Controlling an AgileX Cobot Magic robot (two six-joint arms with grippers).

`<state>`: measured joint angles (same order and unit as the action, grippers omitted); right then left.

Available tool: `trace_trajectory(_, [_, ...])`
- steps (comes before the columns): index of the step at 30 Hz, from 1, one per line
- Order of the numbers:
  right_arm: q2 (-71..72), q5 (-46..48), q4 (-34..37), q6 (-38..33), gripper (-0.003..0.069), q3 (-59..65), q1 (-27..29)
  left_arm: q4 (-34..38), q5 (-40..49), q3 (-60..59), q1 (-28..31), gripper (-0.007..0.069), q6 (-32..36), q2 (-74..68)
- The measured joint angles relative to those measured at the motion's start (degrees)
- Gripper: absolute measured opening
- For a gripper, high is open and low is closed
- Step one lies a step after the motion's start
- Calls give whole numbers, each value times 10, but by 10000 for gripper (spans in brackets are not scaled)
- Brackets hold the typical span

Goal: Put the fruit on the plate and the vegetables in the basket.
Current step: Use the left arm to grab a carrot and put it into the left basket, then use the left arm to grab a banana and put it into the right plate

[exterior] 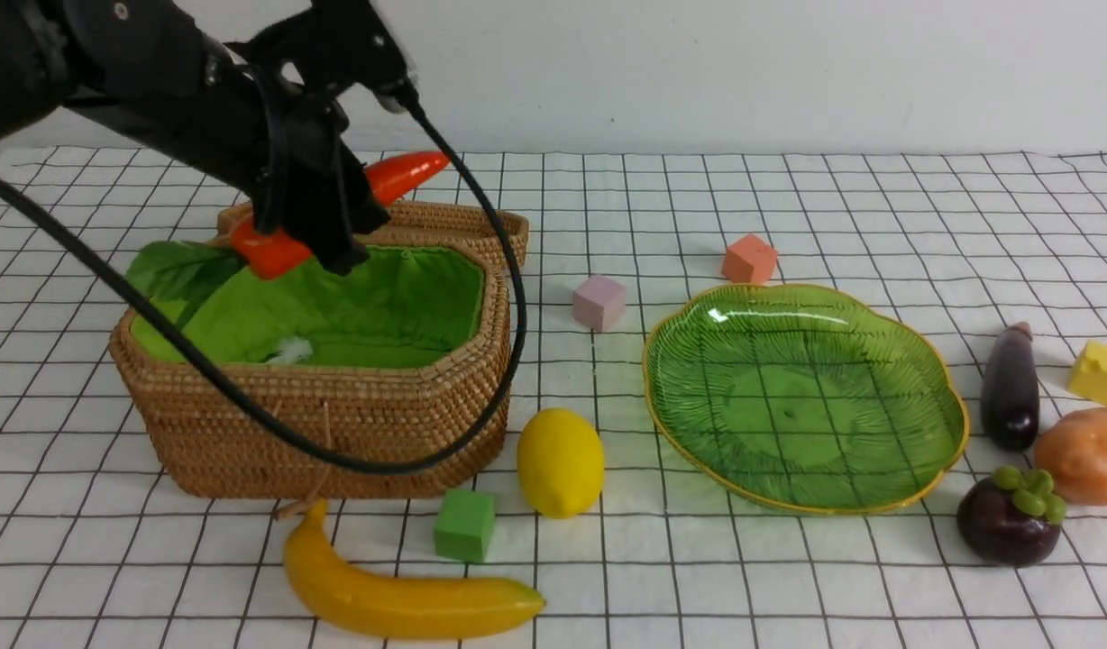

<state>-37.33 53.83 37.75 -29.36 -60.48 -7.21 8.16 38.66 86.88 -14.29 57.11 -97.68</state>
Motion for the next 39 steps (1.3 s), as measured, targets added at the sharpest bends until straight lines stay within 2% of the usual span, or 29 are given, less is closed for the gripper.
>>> trace_trajectory(3, [0,6,1,0,108,0,0,-23,4,2,0,279,34,-25])
trace_trajectory(6, [0,7,1,0,108,0,0,-38,4,3,0,315,39,-34])
trace_trajectory(7, [0,7,1,0,108,0,0,-44,4,3,0,356,40,-37])
trace_trajectory(8, [0,7,1,0,108,0,0,-56,4,3,0,456,40,-39])
trace_trajectory(10, [0,7,1,0,108,0,0,-62,4,4,0,575,40,-37])
trace_trajectory(13, [0,7,1,0,108,0,0,-62,7,4,0,650,40,-30])
trace_trajectory(16, [0,7,1,0,108,0,0,-40,46,4,0,657,31,-9])
trace_trajectory(18, [0,7,1,0,108,0,0,-3,80,4,0,618,2,13])
trace_trajectory(20, [0,10,1,3,108,0,0,42,113,4,0,542,-50,38])
trace_trajectory(22, [0,16,1,10,108,0,0,82,148,5,0,404,-102,69])
trace_trajectory(24, [0,25,1,16,108,0,0,100,193,5,-7,200,-129,104])
trace_trajectory(25, [0,30,1,18,108,0,0,98,215,2,-12,123,-131,116])
trace_trajectory(26, [0,36,2,20,108,0,0,94,227,-4,-22,63,-131,129])
trace_trajectory(28, [0,45,2,23,108,0,0,79,248,-27,-44,-6,-133,158])
trace_trajectory(30, [1,55,2,26,108,0,0,63,254,-56,-70,-13,-141,180])
trace_trajectory(31, [6,68,2,27,108,0,0,33,253,-97,-110,-13,-152,202])
trace_trajectory(33, [12,76,2,29,108,0,0,14,250,-126,-134,-13,-159,215])
trace_trajectory(35, [31,105,2,34,108,0,0,-34,236,-214,-193,-13,-175,230])
trace_trajectory(39, [54,133,0,39,108,0,0,-58,197,-285,-227,-12,-173,225])
